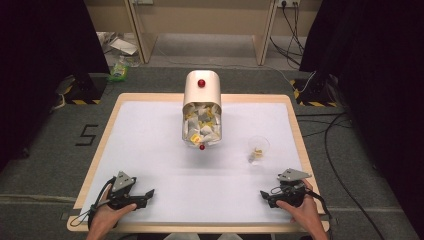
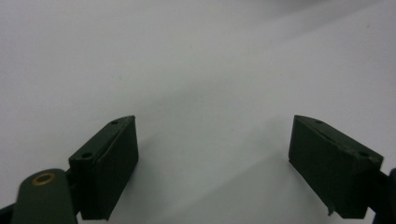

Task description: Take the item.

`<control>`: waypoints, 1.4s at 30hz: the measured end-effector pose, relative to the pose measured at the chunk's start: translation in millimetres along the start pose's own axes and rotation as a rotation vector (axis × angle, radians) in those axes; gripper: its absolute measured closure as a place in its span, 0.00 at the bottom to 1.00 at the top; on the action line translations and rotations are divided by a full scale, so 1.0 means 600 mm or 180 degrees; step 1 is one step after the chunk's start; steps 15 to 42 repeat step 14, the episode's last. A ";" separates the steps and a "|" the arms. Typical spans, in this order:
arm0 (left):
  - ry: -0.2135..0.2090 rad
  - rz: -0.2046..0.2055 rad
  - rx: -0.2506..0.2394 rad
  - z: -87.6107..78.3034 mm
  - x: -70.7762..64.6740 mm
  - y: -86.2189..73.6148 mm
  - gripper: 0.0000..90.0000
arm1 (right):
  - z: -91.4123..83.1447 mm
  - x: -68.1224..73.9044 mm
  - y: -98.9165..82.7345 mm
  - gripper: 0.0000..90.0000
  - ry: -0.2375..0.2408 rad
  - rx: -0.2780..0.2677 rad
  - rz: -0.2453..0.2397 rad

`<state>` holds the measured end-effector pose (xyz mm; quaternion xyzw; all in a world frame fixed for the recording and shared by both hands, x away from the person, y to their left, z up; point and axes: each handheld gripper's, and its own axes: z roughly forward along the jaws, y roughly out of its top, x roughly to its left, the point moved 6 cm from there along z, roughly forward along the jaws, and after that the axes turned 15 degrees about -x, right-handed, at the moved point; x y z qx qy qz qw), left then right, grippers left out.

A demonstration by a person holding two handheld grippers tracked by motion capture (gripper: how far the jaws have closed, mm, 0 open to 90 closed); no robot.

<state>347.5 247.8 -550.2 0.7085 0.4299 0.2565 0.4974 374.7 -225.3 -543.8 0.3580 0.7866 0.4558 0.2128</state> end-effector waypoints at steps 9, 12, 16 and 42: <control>0.0043 0.0070 -0.0121 -0.006 -0.001 -0.009 0.17 | 0.000 0.000 0.000 0.07 0.0000 0.0001 0.0001; 0.0038 0.0049 -0.0131 -0.006 -0.001 -0.009 0.17 | 0.000 0.000 0.000 0.07 -0.0001 0.0002 -0.0002; 0.0037 0.0045 -0.0132 -0.006 -0.001 -0.009 0.17 | 0.000 0.000 0.000 0.07 -0.0001 0.0002 -0.0002; 0.0037 0.0045 -0.0132 -0.006 -0.001 -0.009 0.17 | 0.000 0.000 0.000 0.07 -0.0001 0.0002 -0.0002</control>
